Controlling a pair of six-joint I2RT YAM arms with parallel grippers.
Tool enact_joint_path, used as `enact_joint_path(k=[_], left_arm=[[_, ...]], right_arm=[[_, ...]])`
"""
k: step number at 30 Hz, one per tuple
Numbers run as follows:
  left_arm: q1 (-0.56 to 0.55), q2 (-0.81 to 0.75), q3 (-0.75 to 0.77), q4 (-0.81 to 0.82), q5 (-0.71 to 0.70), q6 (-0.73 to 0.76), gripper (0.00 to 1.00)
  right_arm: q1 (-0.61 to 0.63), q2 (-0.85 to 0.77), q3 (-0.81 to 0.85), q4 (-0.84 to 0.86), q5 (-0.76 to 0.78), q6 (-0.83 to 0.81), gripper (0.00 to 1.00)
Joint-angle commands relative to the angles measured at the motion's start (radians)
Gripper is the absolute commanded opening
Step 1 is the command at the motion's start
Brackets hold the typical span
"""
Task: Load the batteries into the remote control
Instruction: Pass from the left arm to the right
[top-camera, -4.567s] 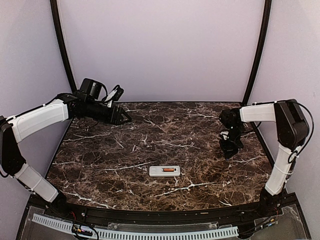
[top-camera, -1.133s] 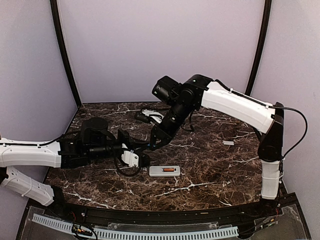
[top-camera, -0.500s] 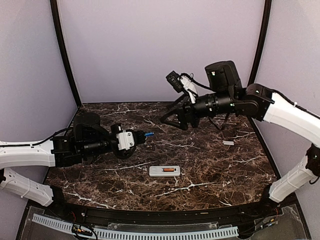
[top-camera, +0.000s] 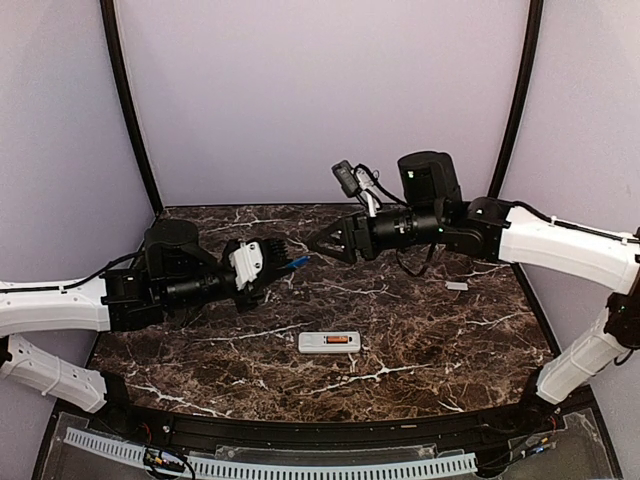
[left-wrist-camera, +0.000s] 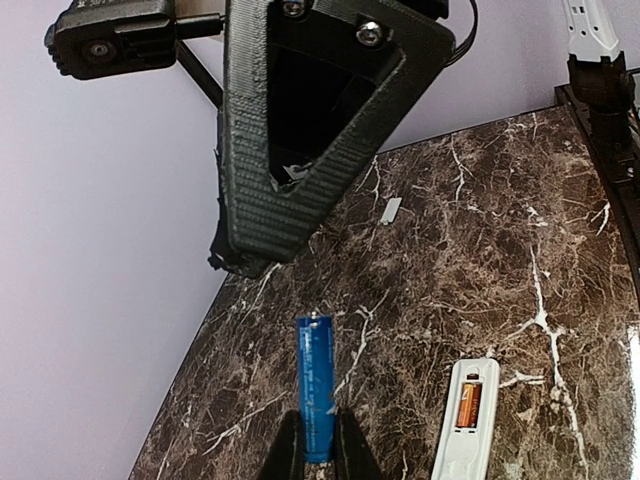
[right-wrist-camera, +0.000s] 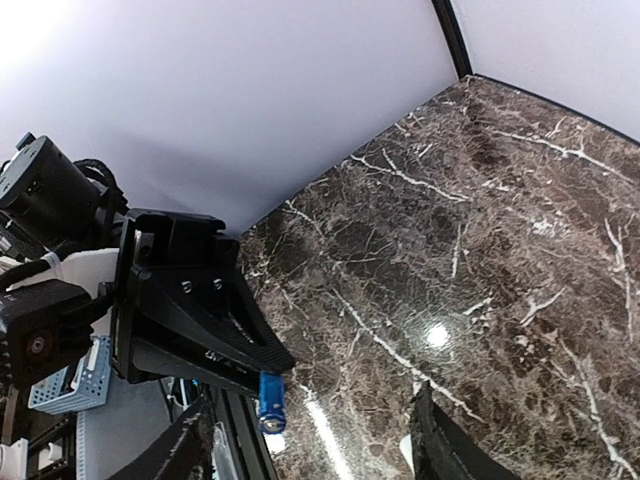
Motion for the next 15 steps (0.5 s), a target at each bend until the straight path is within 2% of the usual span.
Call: enact_joint_path(k=[1,3,5,9,14,15], left_arm=[[-0.004,0.007,0.018,-0.004,0.01,-0.029,0.0],[-0.004,0.01,0.015,-0.007,0.016,-0.028,0.0],[-0.004,0.015,0.015,-0.019,0.028,-0.018,0.0],[-0.004,0.015,0.013,-0.017,0.022,-0.019,0.0],[-0.004,0.025,0.012,-0.009,0.028,-0.018,0.0],[-0.004,0.027,0.011,-0.009,0.027,-0.019,0.0]], right_arm=[[0.029,0.007,0.0,0.024,-0.021,0.069,0.57],[0.032,0.01,-0.01,0.047,-0.028,0.093,0.46],[0.036,0.023,-0.01,0.057,-0.06,0.106,0.4],[0.047,0.049,0.012,-0.01,-0.035,0.098,0.4],[0.05,0.065,0.01,-0.028,-0.017,0.094,0.44],[0.052,0.069,0.013,-0.032,-0.022,0.092,0.41]])
